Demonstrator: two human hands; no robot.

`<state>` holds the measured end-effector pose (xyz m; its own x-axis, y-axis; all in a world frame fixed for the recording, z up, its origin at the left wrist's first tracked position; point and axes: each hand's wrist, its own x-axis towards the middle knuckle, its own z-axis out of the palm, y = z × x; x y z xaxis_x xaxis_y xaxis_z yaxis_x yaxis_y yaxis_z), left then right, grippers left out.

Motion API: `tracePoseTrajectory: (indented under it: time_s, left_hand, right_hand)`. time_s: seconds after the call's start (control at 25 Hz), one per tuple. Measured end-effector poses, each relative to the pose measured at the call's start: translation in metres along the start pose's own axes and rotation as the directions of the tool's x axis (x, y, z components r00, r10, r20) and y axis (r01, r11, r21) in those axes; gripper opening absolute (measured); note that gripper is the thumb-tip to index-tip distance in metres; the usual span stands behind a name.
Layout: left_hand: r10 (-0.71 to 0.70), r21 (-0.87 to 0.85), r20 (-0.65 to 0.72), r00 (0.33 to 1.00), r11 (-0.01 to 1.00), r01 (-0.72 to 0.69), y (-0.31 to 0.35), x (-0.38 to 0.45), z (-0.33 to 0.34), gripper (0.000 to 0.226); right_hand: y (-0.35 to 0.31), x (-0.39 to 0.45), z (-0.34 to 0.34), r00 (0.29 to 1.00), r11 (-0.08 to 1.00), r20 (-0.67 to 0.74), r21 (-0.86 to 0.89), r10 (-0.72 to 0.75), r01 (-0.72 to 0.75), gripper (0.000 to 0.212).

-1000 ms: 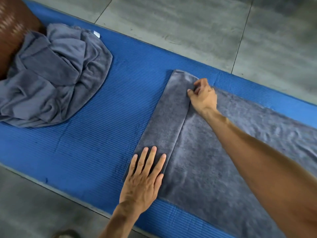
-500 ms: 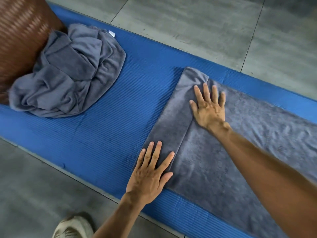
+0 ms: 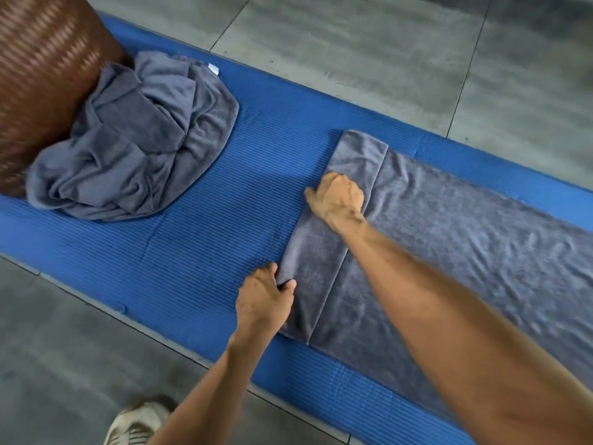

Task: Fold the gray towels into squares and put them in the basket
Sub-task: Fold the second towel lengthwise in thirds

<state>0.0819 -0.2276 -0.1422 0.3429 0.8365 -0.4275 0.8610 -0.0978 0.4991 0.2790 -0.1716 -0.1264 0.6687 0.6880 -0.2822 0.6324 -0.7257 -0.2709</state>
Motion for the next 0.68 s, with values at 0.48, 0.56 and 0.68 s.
tracePoseTrajectory:
  time_s: [0.48,0.56,0.68]
  left_hand:
    - [0.272,0.052,0.003,0.962,0.961,-0.271,0.043,-0.050,-0.020,0.021]
    - [0.319,0.085,0.046,0.947,0.943,-0.322,0.056,-0.064,-0.013,0.018]
    - [0.393,0.146,0.084,0.916,0.904,-0.401,0.071,-0.081,0.004,0.020]
  right_hand:
    - [0.066,-0.020,-0.014,0.981,0.408,-0.046,0.912,0.189,-0.036,0.034]
    - [0.084,-0.028,-0.018,0.971,0.319,-0.029,0.947,0.238,-0.049,0.038]
    - [0.111,-0.043,-0.023,0.949,0.217,-0.006,0.974,0.314,-0.066,0.044]
